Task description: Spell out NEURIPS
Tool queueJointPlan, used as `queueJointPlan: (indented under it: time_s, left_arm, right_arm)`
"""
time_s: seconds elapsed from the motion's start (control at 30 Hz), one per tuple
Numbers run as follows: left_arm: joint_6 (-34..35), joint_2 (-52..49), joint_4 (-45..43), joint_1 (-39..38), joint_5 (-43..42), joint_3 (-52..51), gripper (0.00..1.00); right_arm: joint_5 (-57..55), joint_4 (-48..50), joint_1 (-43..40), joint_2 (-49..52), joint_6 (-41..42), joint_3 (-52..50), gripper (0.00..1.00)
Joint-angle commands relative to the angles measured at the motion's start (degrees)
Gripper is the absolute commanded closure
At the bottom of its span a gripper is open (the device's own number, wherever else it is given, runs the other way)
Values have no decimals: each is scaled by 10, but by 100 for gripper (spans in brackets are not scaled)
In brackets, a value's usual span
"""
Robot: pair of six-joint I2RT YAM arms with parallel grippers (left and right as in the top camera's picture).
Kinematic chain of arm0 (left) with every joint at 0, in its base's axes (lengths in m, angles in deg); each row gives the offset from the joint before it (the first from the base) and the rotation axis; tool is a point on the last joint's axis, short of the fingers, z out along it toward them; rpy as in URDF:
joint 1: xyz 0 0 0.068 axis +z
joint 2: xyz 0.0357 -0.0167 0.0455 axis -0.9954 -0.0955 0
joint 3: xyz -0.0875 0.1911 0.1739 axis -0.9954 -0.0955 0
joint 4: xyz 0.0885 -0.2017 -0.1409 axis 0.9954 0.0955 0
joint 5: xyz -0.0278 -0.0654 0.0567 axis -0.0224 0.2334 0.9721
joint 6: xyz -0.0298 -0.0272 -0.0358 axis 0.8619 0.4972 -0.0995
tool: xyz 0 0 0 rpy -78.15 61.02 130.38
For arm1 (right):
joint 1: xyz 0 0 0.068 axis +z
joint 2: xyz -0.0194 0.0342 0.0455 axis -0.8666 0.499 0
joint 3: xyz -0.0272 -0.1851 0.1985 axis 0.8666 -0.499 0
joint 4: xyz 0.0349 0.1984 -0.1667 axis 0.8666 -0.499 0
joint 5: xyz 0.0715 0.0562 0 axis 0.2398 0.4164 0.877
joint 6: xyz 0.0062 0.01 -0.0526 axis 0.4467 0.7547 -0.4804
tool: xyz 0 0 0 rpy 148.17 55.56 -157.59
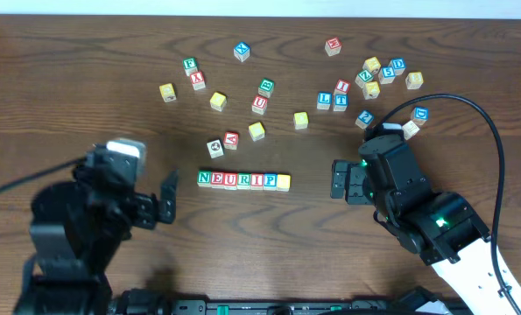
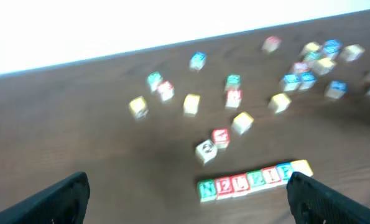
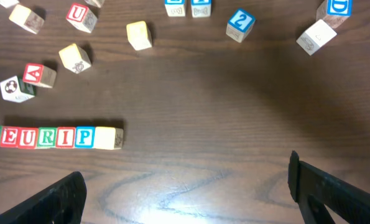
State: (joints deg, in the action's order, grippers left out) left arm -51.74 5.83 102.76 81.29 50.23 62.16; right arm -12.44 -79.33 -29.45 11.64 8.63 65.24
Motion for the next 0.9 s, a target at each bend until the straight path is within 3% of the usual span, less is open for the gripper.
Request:
queueJointPlan:
  time_s: [0.0, 0.17, 0.33, 0.7, 0.87]
  left_arm:
    - [-8, 68, -57, -35, 3, -79, 1]
    - [-8, 211, -214, -57, -3, -256, 1]
    - [-8, 294, -329, -57, -28, -374, 1]
    - [-8, 353, -590, -57, -55, -555, 1]
    - [-8, 353, -548, -57, -54, -554, 1]
  right_arm:
    - [-3, -1, -2, -5, -8, 7, 1]
    - [-3, -1, -2, -5, -8, 7, 1]
    - [-3, -1, -2, -5, -8, 7, 1]
    - [-3, -1, -2, -5, -8, 7, 1]
    - [-3, -1, -2, -5, -8, 7, 1]
